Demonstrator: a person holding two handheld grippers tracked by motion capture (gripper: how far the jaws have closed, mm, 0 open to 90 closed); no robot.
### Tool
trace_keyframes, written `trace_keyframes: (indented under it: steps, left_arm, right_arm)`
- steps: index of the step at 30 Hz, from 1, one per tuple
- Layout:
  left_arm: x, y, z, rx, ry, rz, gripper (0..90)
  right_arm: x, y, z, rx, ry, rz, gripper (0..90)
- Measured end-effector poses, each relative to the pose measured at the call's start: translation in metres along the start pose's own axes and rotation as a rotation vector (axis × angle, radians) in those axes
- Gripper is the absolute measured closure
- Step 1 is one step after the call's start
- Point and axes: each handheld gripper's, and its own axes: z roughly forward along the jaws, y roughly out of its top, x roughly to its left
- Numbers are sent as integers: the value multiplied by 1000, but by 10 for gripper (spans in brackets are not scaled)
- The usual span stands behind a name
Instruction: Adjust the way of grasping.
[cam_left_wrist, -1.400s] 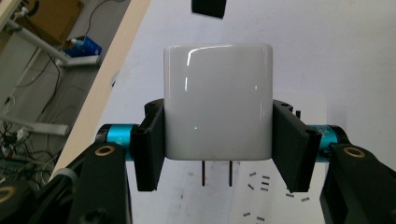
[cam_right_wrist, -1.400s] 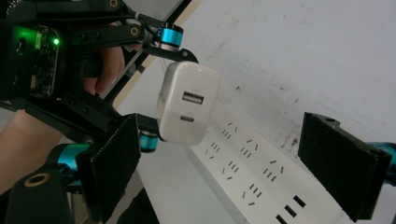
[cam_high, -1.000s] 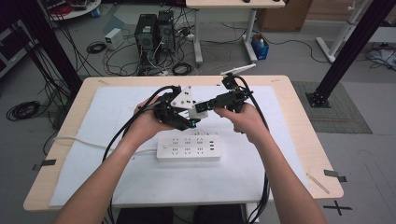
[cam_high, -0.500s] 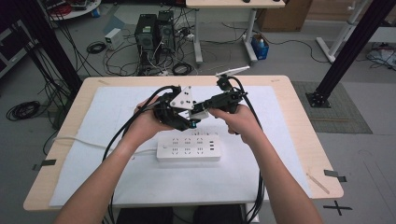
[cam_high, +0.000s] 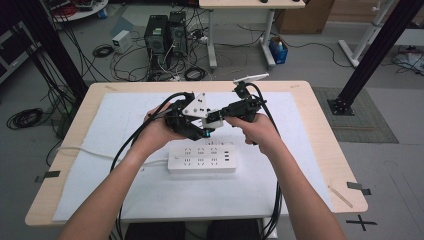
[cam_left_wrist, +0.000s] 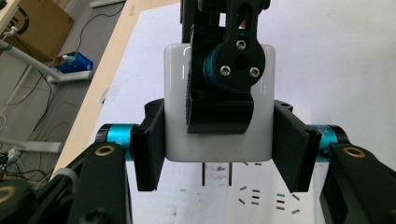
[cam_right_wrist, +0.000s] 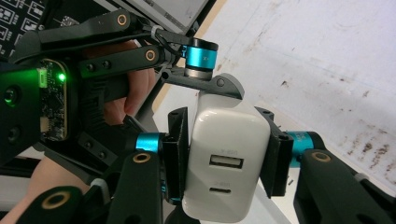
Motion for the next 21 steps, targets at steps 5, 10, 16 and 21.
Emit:
trace_keyframes:
  steps: [5,10,16,21]
  left_arm:
    - [-1,0,0,1,10,13,419]
    - [0,-1,1,16,23,5,398]
    - [2,-6,-1,46,43,-32,255]
    - [11,-14,-18,72,54,-92,229]
  right_arm:
    - [0,0,1,2,5,18,621]
    - [0,0,1,-8,6,29,624]
    - [0,0,-3,-26,5,50,625]
    - [-1,0,-14,-34,-51,39,624]
